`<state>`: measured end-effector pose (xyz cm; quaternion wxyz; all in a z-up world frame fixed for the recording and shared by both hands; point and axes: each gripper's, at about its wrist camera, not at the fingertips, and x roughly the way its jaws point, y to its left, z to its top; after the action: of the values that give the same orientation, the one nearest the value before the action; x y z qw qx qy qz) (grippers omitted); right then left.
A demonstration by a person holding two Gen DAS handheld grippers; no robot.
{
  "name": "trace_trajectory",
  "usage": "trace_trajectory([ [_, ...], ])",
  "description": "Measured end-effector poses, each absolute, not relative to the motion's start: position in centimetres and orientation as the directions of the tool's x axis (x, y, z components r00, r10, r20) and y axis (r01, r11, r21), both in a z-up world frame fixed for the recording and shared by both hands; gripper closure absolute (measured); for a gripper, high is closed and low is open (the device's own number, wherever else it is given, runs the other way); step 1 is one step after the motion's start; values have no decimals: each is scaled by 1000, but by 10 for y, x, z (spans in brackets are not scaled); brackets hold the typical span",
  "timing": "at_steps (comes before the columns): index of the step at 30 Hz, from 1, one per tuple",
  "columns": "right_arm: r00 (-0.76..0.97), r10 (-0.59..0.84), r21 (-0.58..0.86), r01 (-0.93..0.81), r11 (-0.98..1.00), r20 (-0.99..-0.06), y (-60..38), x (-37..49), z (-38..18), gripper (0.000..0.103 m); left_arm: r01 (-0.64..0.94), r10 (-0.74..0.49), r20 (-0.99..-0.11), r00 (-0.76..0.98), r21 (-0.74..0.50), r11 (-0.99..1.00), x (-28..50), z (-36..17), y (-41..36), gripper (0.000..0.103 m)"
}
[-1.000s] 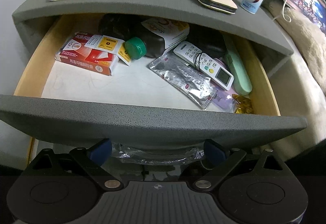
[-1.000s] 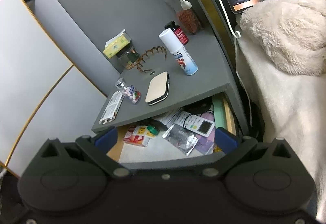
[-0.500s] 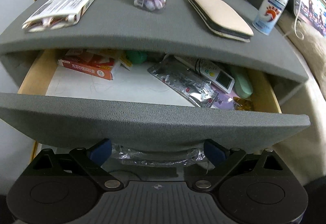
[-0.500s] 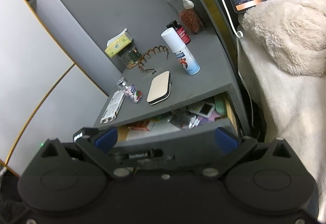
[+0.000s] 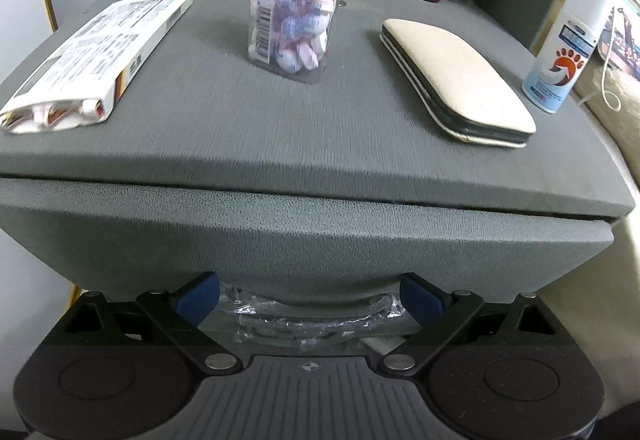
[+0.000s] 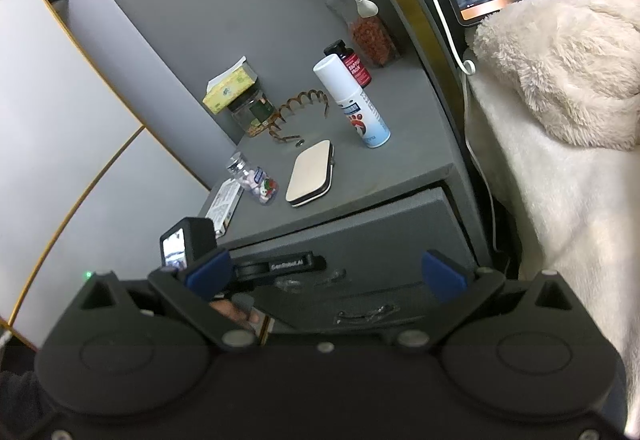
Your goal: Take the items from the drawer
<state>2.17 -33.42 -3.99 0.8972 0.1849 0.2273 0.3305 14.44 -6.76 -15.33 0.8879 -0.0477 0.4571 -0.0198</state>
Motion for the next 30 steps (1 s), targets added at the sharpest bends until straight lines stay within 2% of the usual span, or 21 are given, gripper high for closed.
trace_trajectory([
  [16,686,654,466,-488,738,-319,-329,23,-41,1,0,-69,-800,597,-86,996,73,-170,-77,7],
  [23,690,634,461,-463,757,-349,-327,24,-41,1,18,-64,-748,661,-70,997,-7,-131,-65,3],
  [25,689,628,455,-458,764,-362,-325,24,-41,1,12,-62,-743,666,-73,997,-5,-123,-63,1],
  [30,668,610,451,-428,783,-425,-320,27,-41,1,35,-135,-733,667,-150,988,-61,-75,-48,0],
])
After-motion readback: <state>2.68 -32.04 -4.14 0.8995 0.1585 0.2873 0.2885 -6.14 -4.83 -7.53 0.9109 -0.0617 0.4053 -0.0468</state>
